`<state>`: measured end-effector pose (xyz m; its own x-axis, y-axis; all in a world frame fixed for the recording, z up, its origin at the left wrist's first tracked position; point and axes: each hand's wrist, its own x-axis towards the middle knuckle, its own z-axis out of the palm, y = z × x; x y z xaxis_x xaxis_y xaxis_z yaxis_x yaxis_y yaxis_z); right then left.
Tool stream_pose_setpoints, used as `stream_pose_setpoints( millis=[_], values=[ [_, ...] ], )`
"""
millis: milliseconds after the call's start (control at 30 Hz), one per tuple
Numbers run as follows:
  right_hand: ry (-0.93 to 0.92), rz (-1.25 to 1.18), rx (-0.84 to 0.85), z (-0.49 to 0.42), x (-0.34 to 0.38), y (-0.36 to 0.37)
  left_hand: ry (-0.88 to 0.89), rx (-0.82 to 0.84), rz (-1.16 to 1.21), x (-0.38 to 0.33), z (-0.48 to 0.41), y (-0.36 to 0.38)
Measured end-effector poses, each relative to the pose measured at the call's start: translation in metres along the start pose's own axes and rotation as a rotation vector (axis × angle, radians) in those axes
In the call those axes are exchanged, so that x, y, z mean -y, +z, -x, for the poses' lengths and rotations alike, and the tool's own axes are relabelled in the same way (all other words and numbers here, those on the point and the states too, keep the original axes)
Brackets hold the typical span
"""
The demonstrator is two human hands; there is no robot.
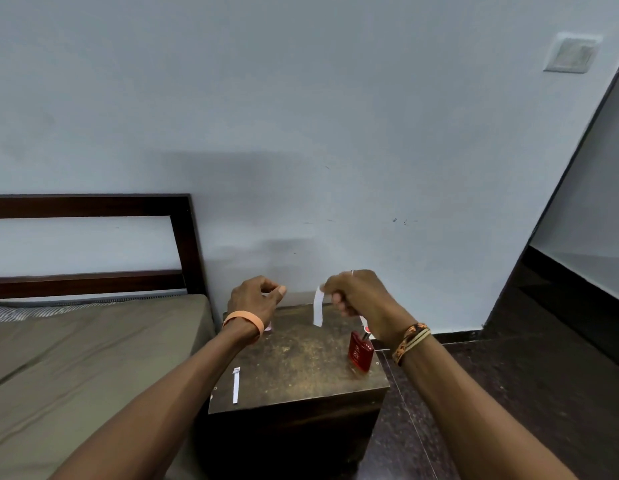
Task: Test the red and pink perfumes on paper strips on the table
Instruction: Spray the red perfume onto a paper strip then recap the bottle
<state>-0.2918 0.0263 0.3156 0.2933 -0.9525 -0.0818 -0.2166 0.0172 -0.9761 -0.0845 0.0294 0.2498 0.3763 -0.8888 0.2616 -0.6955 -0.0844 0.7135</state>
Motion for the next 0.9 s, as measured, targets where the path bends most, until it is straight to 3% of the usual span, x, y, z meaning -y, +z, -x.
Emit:
stream_pose_setpoints(
  millis=[100,133,233,267,433,467,567,600,733,800,900],
  values=[
    [0.066,-0.487,0.133,-0.005,0.015,-0.007,-0.006,0.005,0.015,-0.001,-0.001,0.0],
    [0.073,-0.471,0.112,-0.008,0.016,-0.007,-0.006,0.005,0.013,-0.002,-0.001,0.0],
    [0.013,0.046,-0.019,-0.006,0.008,-0.002,-0.005,0.004,0.012,-0.002,0.0,0.0],
    [-0.001,0.084,-0.026,-0.005,0.006,0.0,-0.005,0.004,0.012,-0.002,0.001,0.0],
    [0.047,-0.564,0.098,-0.011,0.017,-0.008,-0.007,0.013,0.021,0.002,0.0,0.001],
    [0.057,-0.479,0.059,-0.013,0.013,-0.008,-0.007,0.01,0.018,0.002,0.0,0.001],
    [0.026,0.157,-0.046,-0.007,-0.008,0.001,-0.007,0.004,0.005,0.003,0.001,0.0],
    [0.028,0.151,-0.028,-0.005,-0.011,0.003,-0.009,0.004,0.006,0.003,0.002,0.0],
    [0.098,-0.461,0.078,-0.006,0.007,-0.006,-0.019,0.015,0.003,0.006,0.002,0.001],
    [0.117,-0.565,0.098,-0.009,0.012,-0.008,-0.017,0.016,-0.002,0.005,0.002,0.001],
    [0.054,0.026,-0.059,-0.009,-0.002,0.0,-0.008,0.013,-0.007,0.005,0.0,0.003]
  ],
)
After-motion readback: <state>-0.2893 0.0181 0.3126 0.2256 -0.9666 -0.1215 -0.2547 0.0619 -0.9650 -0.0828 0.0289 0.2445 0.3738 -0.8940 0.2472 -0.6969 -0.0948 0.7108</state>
